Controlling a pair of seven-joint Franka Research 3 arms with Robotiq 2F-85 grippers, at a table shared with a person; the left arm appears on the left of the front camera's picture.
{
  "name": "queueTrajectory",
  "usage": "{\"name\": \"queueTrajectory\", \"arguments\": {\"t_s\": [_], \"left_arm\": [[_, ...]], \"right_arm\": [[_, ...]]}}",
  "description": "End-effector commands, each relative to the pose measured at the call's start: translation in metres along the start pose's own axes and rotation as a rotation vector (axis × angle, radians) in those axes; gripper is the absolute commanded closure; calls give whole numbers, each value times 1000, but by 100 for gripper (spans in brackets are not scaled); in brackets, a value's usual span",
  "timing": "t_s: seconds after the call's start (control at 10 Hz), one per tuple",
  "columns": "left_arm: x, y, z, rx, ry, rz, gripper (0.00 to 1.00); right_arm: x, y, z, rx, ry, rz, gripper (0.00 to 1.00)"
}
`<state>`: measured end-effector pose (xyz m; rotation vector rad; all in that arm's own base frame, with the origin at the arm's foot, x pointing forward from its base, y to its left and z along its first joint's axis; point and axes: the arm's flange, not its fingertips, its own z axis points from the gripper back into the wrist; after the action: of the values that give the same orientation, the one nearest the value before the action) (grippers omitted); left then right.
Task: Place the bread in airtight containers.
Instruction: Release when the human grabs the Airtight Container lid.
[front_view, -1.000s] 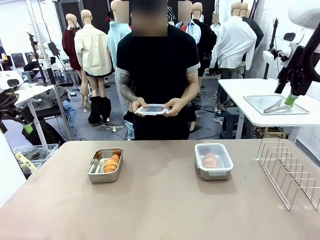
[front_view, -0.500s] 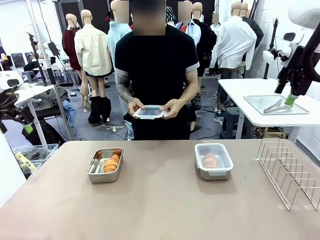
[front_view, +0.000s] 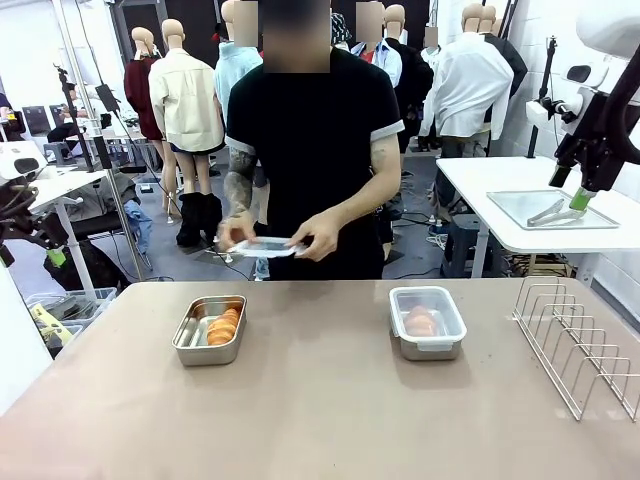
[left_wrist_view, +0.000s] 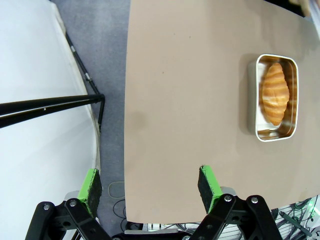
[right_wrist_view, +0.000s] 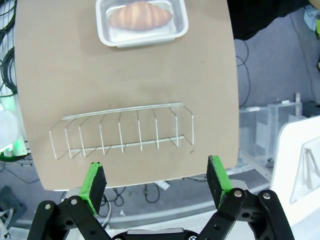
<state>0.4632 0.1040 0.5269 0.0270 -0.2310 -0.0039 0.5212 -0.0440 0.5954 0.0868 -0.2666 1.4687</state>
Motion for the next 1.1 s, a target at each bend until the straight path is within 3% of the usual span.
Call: {"name": "queueTrajectory", "arguments": {"t_s": [0.0,1.0], "left_arm": [[-1,0,2,16,2,15,0],[-1,0,2,16,2,15,0]], "right_arm": [[0,-1,1,12,9,-1,0],[0,-1,1,12,9,-1,0]]}}
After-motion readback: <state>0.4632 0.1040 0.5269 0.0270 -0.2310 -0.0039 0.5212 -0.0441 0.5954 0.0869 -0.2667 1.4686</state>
